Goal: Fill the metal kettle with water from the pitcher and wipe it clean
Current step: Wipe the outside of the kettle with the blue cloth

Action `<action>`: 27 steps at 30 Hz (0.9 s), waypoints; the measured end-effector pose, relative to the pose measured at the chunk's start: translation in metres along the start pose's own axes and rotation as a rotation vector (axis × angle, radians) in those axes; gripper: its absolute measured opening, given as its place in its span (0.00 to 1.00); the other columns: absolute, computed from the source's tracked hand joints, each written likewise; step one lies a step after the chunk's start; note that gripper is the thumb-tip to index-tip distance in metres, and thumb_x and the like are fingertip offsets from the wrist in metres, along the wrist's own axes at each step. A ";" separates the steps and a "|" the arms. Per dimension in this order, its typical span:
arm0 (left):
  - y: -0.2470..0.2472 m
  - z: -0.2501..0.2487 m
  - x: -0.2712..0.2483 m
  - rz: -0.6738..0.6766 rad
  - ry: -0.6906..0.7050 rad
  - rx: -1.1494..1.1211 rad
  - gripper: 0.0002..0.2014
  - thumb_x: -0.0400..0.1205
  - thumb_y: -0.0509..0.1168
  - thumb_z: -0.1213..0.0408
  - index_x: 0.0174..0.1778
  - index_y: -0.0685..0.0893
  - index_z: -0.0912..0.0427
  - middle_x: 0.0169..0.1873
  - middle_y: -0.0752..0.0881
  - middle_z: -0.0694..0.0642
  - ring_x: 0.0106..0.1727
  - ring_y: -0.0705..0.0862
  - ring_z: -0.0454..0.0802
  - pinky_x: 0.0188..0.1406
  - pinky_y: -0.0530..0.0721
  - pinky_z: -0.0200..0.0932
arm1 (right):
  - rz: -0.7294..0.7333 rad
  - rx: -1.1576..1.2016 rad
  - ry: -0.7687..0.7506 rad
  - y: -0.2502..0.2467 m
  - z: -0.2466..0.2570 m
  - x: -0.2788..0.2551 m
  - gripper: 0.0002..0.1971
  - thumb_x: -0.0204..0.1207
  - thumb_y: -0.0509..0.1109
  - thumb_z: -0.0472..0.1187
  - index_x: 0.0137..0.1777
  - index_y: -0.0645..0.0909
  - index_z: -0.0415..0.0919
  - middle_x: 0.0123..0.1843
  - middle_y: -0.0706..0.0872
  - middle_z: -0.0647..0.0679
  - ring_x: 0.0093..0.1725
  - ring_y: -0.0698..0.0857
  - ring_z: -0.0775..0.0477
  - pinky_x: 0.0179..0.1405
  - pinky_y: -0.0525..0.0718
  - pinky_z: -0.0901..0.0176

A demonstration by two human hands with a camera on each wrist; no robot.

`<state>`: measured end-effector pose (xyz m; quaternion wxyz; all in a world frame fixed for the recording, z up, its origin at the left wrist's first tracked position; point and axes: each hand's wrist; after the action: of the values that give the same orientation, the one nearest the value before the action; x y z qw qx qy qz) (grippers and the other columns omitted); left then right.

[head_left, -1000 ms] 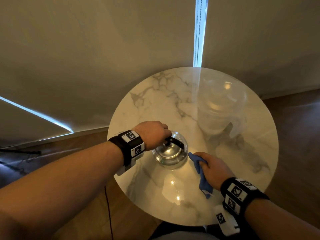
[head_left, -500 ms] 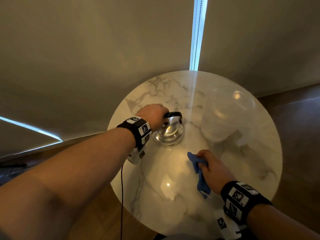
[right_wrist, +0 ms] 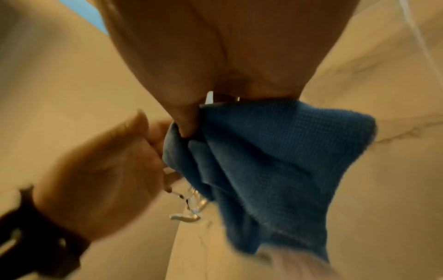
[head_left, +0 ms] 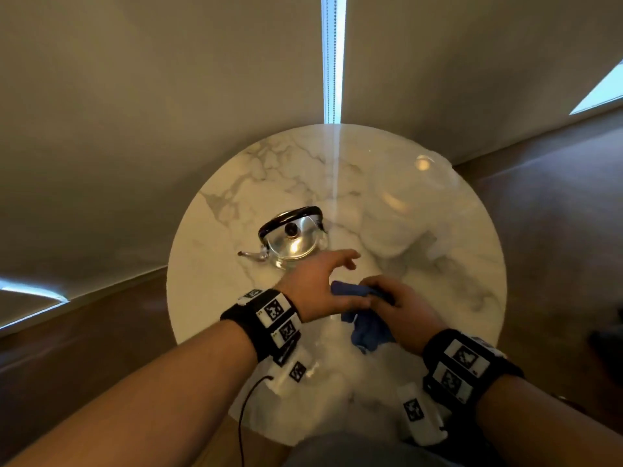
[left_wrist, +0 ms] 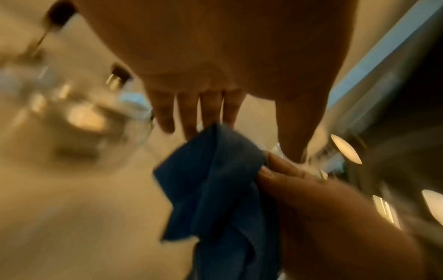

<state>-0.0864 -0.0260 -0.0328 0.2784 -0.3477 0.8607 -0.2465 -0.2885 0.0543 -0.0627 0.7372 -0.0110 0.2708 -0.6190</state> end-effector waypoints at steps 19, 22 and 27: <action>0.172 -0.071 0.101 0.096 -0.362 -0.494 0.30 0.64 0.71 0.63 0.65 0.83 0.52 0.47 0.90 0.52 0.46 0.89 0.49 0.45 0.91 0.44 | -0.123 -0.131 0.273 -0.128 -0.151 -0.072 0.09 0.83 0.73 0.44 0.61 0.82 0.56 0.50 0.91 0.55 0.52 0.89 0.52 0.51 0.86 0.57; 0.183 -0.075 0.136 -0.112 -0.435 -0.501 0.28 0.69 0.73 0.66 0.67 0.82 0.56 0.47 0.89 0.55 0.47 0.90 0.57 0.51 0.90 0.49 | -0.205 0.101 0.348 -0.144 -0.169 -0.054 0.27 0.81 0.76 0.41 0.78 0.73 0.54 0.59 0.89 0.51 0.58 0.89 0.49 0.61 0.89 0.44; 0.206 -0.085 0.137 -0.152 -0.417 0.118 0.23 0.80 0.70 0.66 0.72 0.80 0.58 0.68 0.81 0.62 0.65 0.83 0.66 0.64 0.82 0.53 | -0.109 -0.204 0.261 -0.163 -0.184 -0.030 0.34 0.79 0.73 0.39 0.84 0.67 0.46 0.72 0.81 0.47 0.68 0.84 0.43 0.67 0.83 0.49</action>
<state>-0.3186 0.0239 -0.1407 0.4509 -0.4382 0.7398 -0.2397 -0.5154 0.1027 -0.1511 0.6560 -0.0199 0.4247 -0.6236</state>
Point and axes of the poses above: each hand's wrist, its own x-axis towards the middle knuckle, its own y-axis out of the palm, z = x × y
